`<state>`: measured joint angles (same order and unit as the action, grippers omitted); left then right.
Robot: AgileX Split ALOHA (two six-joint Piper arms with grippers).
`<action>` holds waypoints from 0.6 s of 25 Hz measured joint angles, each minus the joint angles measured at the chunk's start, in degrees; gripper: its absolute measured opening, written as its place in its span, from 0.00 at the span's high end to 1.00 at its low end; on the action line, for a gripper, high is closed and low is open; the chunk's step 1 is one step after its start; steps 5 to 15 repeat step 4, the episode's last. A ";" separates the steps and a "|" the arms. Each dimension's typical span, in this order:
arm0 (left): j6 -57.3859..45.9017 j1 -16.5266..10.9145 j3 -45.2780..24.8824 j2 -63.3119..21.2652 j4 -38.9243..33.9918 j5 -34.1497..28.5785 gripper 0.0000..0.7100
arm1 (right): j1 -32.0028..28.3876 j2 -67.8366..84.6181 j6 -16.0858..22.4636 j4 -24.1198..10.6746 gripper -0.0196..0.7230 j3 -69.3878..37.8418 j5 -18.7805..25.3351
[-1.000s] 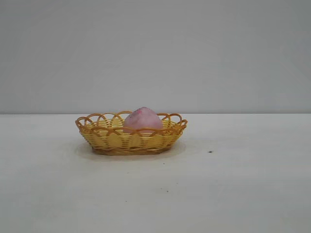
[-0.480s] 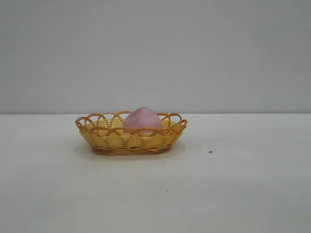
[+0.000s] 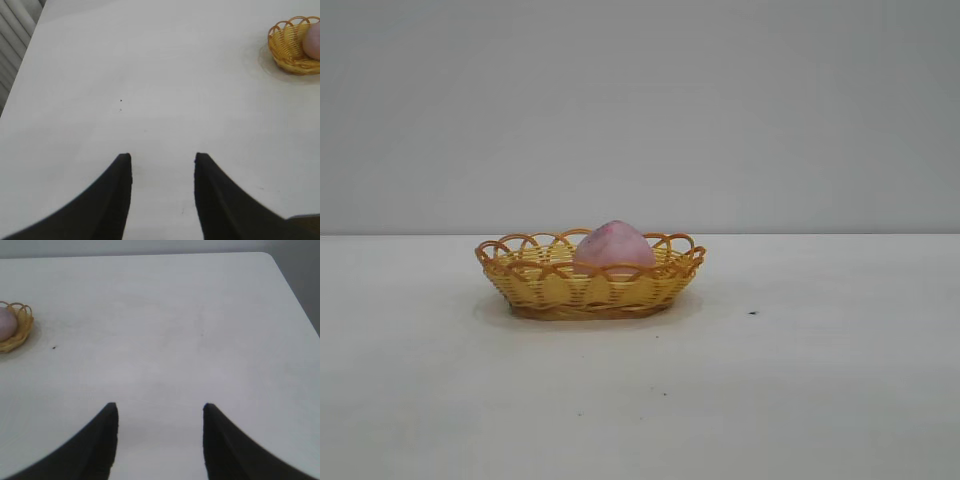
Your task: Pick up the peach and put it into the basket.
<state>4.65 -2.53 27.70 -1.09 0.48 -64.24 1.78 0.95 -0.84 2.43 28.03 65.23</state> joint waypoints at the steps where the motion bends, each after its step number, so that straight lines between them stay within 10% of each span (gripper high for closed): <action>1: 0.00 0.00 0.00 0.00 0.00 0.00 0.64 | 0.00 0.00 0.00 0.00 0.47 0.00 0.00; 15: 0.00 0.00 0.00 0.00 0.00 0.00 0.64 | 0.00 0.00 0.00 0.00 0.47 0.00 0.00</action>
